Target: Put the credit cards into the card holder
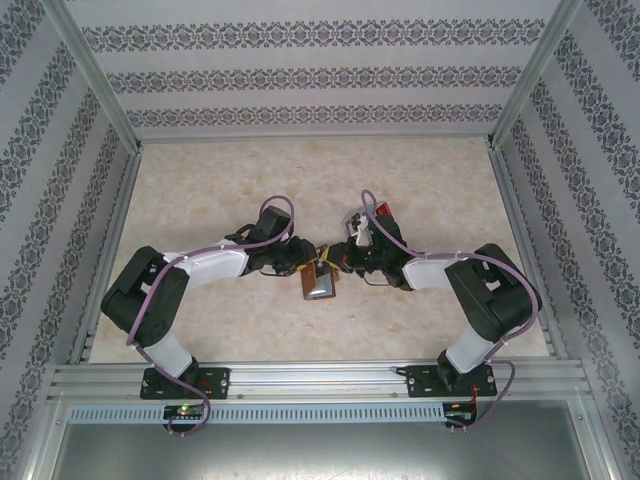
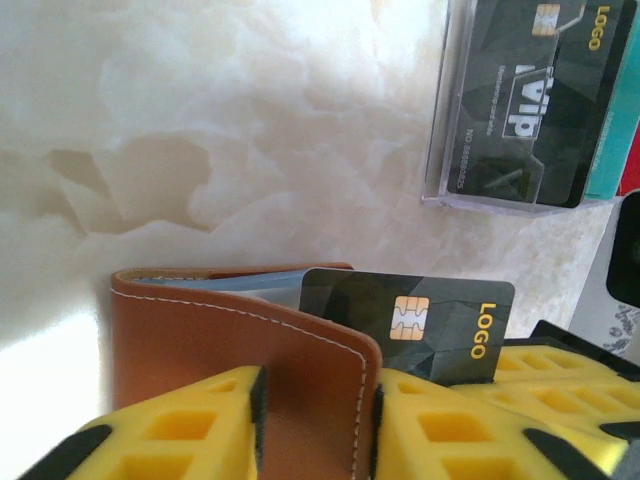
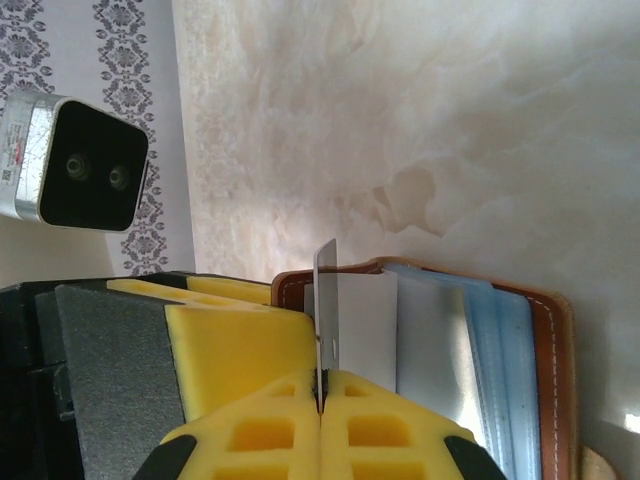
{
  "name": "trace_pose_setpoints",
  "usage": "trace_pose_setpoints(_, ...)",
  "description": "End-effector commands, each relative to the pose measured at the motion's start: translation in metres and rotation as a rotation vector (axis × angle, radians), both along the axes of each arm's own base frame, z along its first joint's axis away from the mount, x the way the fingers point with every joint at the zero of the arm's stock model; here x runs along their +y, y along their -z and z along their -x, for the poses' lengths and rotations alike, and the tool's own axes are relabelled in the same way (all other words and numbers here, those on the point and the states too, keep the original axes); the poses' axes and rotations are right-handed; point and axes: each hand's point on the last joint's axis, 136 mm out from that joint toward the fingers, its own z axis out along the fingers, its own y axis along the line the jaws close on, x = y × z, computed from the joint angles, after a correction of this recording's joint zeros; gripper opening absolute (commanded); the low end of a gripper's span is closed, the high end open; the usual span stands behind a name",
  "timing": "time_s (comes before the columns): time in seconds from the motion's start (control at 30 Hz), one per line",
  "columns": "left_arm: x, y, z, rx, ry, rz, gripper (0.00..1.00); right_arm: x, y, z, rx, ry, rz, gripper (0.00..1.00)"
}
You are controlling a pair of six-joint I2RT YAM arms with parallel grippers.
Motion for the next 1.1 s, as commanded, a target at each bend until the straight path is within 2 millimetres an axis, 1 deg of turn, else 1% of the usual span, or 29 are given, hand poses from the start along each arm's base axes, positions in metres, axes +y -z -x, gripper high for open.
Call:
trace_pose_setpoints(0.0,0.008,0.014,0.013,0.046,-0.001,-0.036,0.24,0.008,-0.018,-0.001,-0.05,-0.028,-0.071,0.0)
trace_pose_setpoints(0.07,0.01,0.013,0.012,0.044,-0.004,-0.038,0.17,0.006,-0.016,-0.001,-0.048,-0.022,-0.061,0.0)
trace_pose_setpoints(0.13,0.011,0.011,0.012,0.036,-0.007,-0.031,0.13,0.005,-0.014,0.0,-0.047,-0.021,-0.052,0.0)
trace_pose_setpoints(0.2,0.012,0.007,0.011,0.028,-0.011,-0.023,0.02,0.004,-0.011,0.001,-0.039,-0.021,-0.042,0.0)
trace_pose_setpoints(0.23,0.012,0.005,0.01,0.019,-0.011,-0.02,0.0,0.003,-0.009,0.001,-0.037,-0.019,-0.035,0.0)
trace_pose_setpoints(0.33,0.018,0.002,0.011,0.017,-0.016,-0.024,0.0,-0.001,-0.002,0.002,-0.032,-0.006,0.002,0.0)
trace_pose_setpoints(0.4,0.023,-0.001,0.014,0.01,-0.013,-0.016,0.0,-0.008,0.002,0.004,-0.045,0.004,0.062,0.0)
trace_pose_setpoints(0.53,0.04,-0.002,0.021,0.007,-0.012,-0.017,0.0,-0.024,0.011,0.01,-0.083,0.002,0.216,0.0)
trace_pose_setpoints(0.63,0.052,0.0,0.028,0.005,-0.006,-0.01,0.0,-0.034,0.019,0.012,-0.09,0.0,0.289,0.0)
trace_pose_setpoints(0.73,0.063,0.006,0.037,0.016,0.025,-0.043,0.0,-0.032,0.029,0.015,-0.07,-0.025,0.298,0.0)
trace_pose_setpoints(0.8,0.067,0.01,0.042,0.015,0.057,-0.074,0.0,-0.028,0.03,0.016,-0.068,-0.034,0.293,0.0)
trace_pose_setpoints(0.9,0.067,0.017,0.046,0.022,0.087,-0.089,0.0,-0.026,0.032,0.017,-0.079,-0.051,0.334,0.0)
trace_pose_setpoints(1.07,0.08,0.034,0.052,0.059,0.093,-0.173,0.0,-0.033,0.02,0.015,-0.124,-0.044,0.374,0.0)
